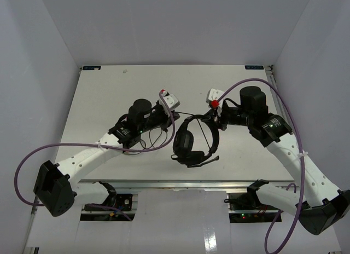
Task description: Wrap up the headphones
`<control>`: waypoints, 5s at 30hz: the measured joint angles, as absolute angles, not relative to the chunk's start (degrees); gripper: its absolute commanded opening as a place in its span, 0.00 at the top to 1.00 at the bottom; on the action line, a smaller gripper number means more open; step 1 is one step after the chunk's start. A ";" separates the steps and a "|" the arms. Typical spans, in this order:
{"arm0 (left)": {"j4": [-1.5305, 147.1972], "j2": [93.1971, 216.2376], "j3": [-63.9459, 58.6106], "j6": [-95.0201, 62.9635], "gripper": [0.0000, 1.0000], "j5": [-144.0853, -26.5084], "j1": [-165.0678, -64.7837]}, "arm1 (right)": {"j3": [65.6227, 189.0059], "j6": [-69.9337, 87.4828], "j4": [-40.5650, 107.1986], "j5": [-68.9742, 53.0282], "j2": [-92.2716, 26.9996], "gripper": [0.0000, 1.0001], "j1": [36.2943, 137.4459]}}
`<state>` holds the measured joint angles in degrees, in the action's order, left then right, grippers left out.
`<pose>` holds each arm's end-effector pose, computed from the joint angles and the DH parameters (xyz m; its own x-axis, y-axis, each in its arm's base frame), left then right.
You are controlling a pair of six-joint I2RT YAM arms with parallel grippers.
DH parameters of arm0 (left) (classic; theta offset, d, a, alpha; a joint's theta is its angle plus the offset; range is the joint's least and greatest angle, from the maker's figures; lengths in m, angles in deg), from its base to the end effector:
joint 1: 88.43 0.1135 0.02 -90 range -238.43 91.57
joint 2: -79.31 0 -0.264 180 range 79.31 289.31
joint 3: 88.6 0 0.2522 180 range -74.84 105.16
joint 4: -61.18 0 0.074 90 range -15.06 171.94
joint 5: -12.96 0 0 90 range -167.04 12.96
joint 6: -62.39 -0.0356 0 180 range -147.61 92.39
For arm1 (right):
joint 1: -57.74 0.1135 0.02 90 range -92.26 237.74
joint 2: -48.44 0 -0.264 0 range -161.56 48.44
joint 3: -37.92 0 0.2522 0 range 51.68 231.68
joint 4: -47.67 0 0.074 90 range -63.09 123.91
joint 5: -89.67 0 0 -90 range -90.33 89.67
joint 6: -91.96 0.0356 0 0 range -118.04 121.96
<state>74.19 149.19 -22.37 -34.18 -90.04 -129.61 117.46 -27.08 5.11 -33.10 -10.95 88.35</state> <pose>0.2092 -0.1937 0.3142 -0.1224 0.2552 -0.9591 0.8232 0.5660 0.0455 0.1782 0.1278 0.3880 0.1300 -0.3973 -0.9084 -0.9101 0.3157 -0.2684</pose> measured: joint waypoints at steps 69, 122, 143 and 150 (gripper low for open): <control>33.77 153.73 -46.82 -9.05 0.71 -109.04 -126.77 | 137.32 8.02 17.91 -46.94 -18.84 0.92 66.41; 89.21 139.56 -14.91 -17.61 0.90 -103.81 -143.74 | 118.92 -8.66 23.01 9.78 -25.43 0.92 82.87; 102.19 146.48 0.60 -22.79 0.92 -97.23 -146.01 | 115.01 -12.60 26.64 6.43 -31.92 0.92 85.57; 110.68 146.55 5.86 -28.73 0.92 -84.39 -145.99 | 108.52 -23.59 24.59 -5.84 -20.25 0.92 85.62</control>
<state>110.68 146.55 5.86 -28.73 -84.39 -145.99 108.52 -23.59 24.59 -5.84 -20.25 85.62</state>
